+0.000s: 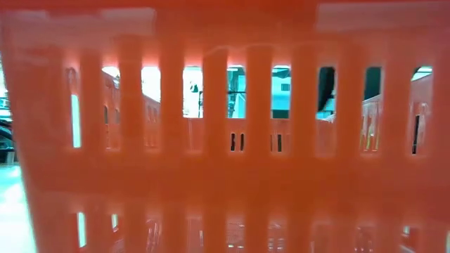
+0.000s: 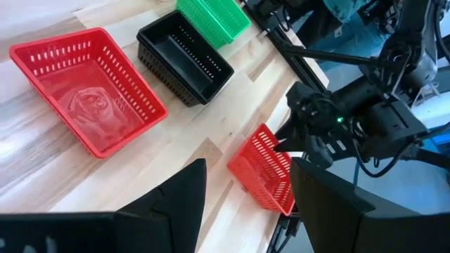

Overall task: Stack baskets by color
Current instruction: Stack the bottom red basket on the red baskets

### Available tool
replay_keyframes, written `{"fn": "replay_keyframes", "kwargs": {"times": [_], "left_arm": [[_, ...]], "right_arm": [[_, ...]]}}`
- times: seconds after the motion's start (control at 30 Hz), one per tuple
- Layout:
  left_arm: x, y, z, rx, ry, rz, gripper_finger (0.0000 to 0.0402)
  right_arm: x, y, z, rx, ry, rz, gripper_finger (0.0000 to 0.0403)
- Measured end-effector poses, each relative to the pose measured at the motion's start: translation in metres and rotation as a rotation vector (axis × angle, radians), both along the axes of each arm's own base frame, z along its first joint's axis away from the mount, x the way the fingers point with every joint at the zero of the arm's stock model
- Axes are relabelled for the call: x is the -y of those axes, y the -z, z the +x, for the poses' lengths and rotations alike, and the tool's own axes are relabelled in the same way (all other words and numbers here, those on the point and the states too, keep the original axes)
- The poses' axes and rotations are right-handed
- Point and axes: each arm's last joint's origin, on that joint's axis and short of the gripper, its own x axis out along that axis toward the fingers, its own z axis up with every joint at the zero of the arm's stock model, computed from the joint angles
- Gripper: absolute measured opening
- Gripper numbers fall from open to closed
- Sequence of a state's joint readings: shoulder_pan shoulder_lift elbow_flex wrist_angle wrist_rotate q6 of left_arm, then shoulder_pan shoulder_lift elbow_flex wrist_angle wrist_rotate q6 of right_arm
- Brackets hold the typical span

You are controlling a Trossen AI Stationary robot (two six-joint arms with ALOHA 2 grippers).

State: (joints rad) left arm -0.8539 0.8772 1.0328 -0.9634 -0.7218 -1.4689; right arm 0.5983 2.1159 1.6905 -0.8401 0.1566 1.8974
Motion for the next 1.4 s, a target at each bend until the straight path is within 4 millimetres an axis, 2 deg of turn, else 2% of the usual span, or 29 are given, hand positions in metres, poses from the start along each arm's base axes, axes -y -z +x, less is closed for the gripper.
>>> {"fn": "replay_keyframes", "kwargs": {"times": [0.1,0.27,0.33,0.47,0.63,0.87,1.23,1.4], "left_arm": [[-0.0001,-0.0001,0.0,0.0,0.002,0.003,0.0193],[-0.0002,-0.0002,0.0,0.004,0.001,0.011,0.0192],[-0.0003,-0.0002,0.0,0.005,-0.001,0.012,0.0193],[-0.0003,-0.0002,0.0001,0.005,0.004,0.023,0.0193],[-0.0006,-0.0003,0.0001,0.011,-0.006,0.022,0.0193],[-0.0005,-0.0004,0.0002,0.012,-0.012,0.011,0.0193],[-0.0004,-0.0006,0.0003,0.014,-0.019,-0.001,0.0193],[-0.0004,-0.0005,0.0003,0.014,-0.019,-0.001,0.0193]], "right_arm": [[0.0021,0.0004,0.001,-0.003,-0.012,-0.009,0.0128],[0.0047,0.0004,0.0028,-0.001,-0.045,-0.024,0.0032],[0.0045,0.0004,0.0027,0.0,-0.048,-0.025,0.0012],[0.0049,0.0005,0.0018,-0.009,-0.049,-0.029,0.0022],[0.005,0.0005,0.0018,-0.009,-0.055,-0.032,0.0007],[0.0055,0.0004,0.0021,-0.008,-0.092,-0.044,0.0016],[0.0032,-0.0001,0.0031,0.001,-0.198,-0.039,0.0089],[0.0029,-0.0001,0.0026,0.0,-0.216,-0.048,0.011]]}}
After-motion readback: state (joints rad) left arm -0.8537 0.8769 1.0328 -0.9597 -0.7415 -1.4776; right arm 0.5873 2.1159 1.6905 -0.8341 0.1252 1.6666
